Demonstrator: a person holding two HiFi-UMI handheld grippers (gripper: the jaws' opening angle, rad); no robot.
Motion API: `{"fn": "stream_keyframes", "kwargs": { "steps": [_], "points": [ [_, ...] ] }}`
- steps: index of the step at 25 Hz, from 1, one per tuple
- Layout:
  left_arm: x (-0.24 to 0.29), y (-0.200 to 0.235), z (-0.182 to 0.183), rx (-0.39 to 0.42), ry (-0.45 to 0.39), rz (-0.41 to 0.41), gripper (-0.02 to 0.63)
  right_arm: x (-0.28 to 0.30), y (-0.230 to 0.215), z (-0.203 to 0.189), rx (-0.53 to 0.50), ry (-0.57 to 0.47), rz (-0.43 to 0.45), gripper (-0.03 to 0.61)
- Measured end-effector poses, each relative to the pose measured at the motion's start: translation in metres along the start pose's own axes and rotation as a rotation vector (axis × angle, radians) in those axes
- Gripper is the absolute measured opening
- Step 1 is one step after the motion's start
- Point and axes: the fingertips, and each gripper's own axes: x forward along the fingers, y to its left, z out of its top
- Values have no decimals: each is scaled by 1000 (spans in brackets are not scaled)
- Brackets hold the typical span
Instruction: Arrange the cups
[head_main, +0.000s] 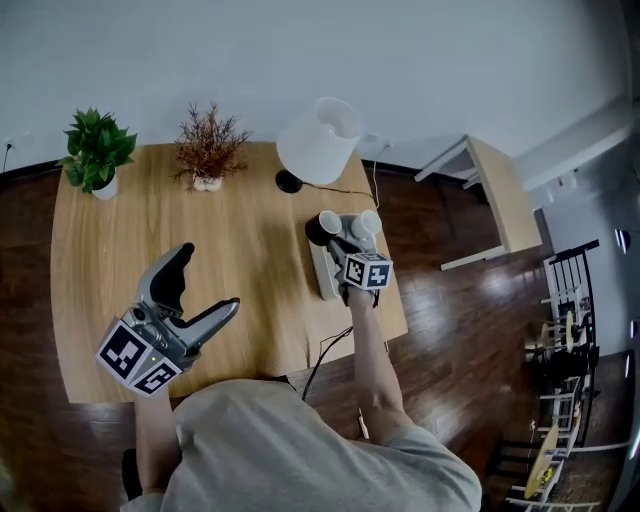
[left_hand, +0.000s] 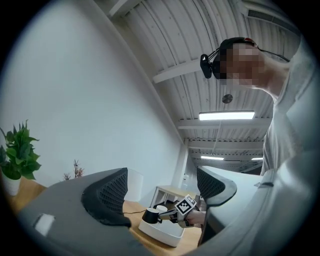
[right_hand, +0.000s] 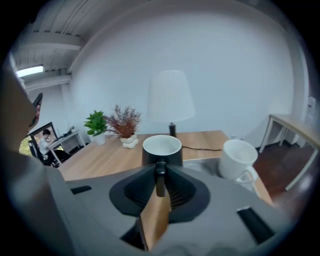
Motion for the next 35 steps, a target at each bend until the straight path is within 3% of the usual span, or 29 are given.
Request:
{"fn": "stream_keyframes", "kwargs": {
  "steps": [4, 8, 12, 18, 20, 24, 28, 29, 32, 35],
  "points": [
    [3, 1, -3, -4, 10, 2, 420, 3, -62, -15, 8, 50, -119, 86],
    [2, 2, -3, -1, 14, 18, 420, 8, -86, -25, -6, 53, -159, 84],
    [-2, 5, -5, -5, 14, 35, 420, 14, -87, -35, -56, 69, -161, 84],
    [-6, 3, -3, 0, 1, 35, 420, 19, -86, -42, -46, 101, -178, 80],
    [-5, 2, -2, 0, -6, 32, 420, 14, -91, -46, -46, 129, -222, 115],
    [-3, -1, 4, 4, -23, 18, 420, -9, -83, -58, 42, 127, -260, 126],
    [-2, -3, 10, 14, -30, 2, 420, -37, -25, -56, 95, 10, -160, 115],
    [-2, -3, 11, 13, -33, -3, 420, -46, -5, -44, 77, -50, -116, 73],
    [0, -5, 24, -6, -72, -18, 420, -86, 55, 12, -16, -254, 6, 69],
    [4, -13, 50, 3, -130, -46, 420, -141, 105, 78, -147, -455, 70, 69]
  ]
}}
